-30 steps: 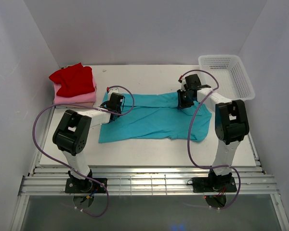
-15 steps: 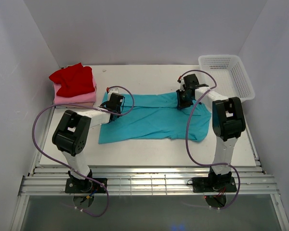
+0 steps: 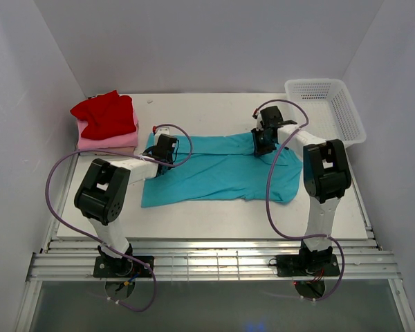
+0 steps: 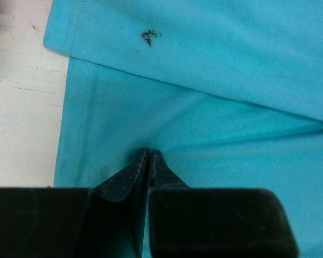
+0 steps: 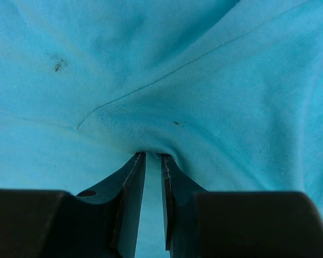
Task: Fold and stack the t-shirts
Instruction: Fold the tshirt
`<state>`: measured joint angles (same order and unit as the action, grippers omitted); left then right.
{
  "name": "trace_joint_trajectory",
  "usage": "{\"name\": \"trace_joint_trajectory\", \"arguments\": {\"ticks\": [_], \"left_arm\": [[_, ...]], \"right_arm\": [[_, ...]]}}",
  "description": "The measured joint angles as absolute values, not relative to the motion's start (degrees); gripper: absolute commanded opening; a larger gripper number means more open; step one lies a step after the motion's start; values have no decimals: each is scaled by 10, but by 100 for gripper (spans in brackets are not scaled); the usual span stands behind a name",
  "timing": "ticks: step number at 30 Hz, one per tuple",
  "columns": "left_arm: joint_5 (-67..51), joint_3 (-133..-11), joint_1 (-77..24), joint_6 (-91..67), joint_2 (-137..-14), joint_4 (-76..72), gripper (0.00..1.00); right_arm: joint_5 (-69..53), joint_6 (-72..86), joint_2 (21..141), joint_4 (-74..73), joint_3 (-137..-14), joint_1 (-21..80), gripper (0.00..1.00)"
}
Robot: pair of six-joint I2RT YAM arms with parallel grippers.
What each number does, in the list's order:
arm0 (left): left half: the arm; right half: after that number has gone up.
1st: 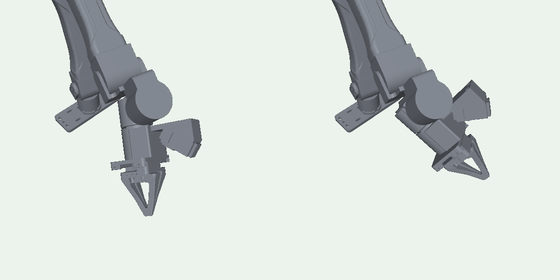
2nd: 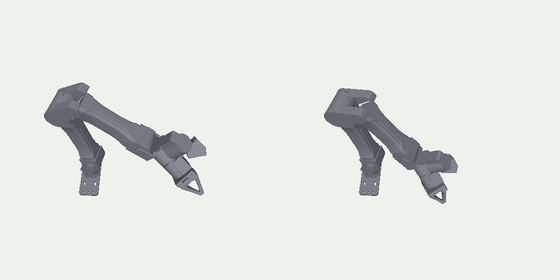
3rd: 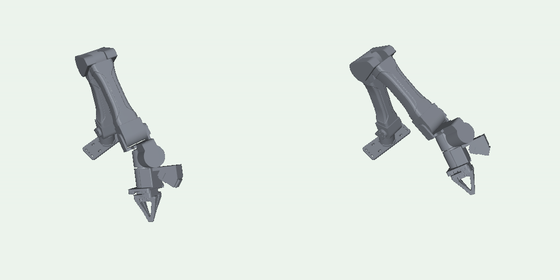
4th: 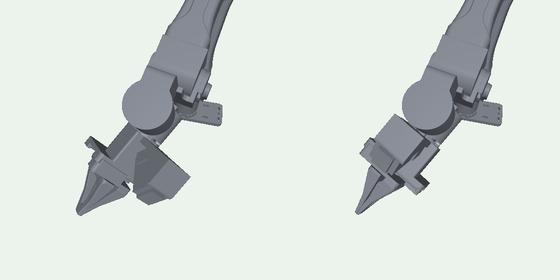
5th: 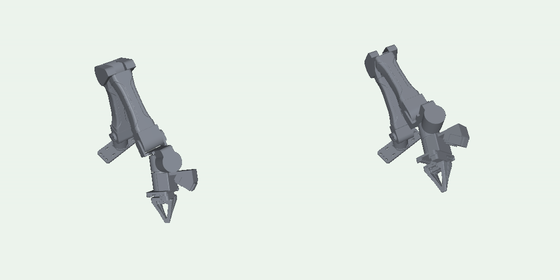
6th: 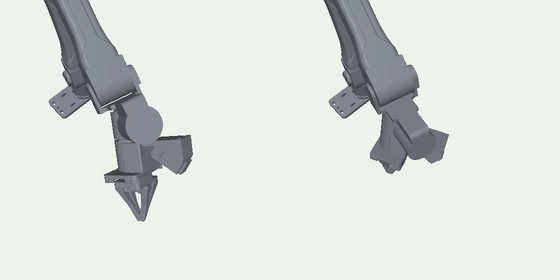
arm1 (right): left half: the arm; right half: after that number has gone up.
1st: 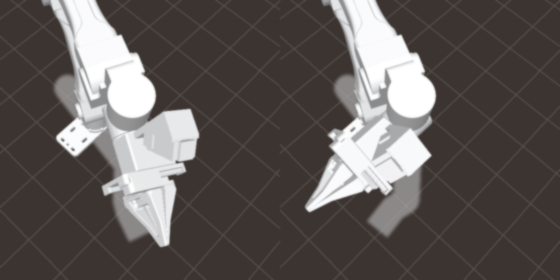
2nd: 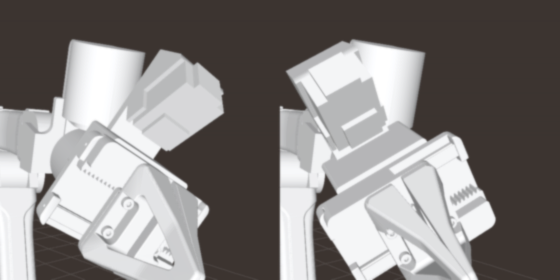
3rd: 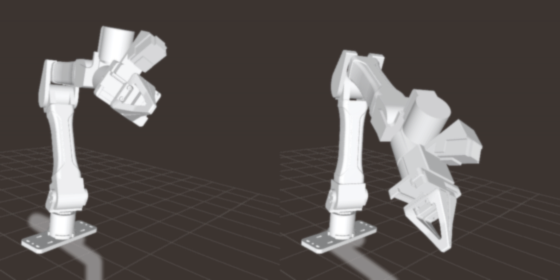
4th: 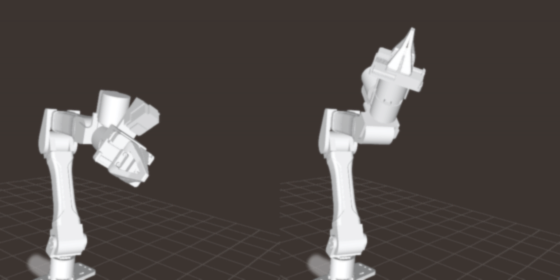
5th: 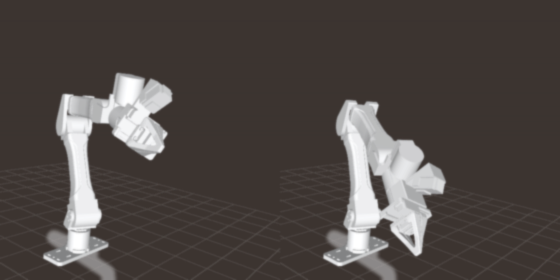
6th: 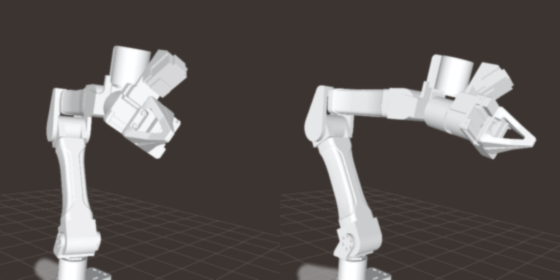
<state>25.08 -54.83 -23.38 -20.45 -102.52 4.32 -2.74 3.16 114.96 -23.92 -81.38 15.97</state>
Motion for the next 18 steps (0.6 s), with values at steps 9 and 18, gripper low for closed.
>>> {"name": "trace_joint_trajectory", "arguments": {"ticks": [9,18], "left_arm": [[256,-540,-234,-204,-1018,44,16],[259,-534,-231,-204,-1013,47,17]], "right_arm": [[-16,25,1159,-239,-820,167,24],[11,20,1163,-236,-820,177,8]]}}
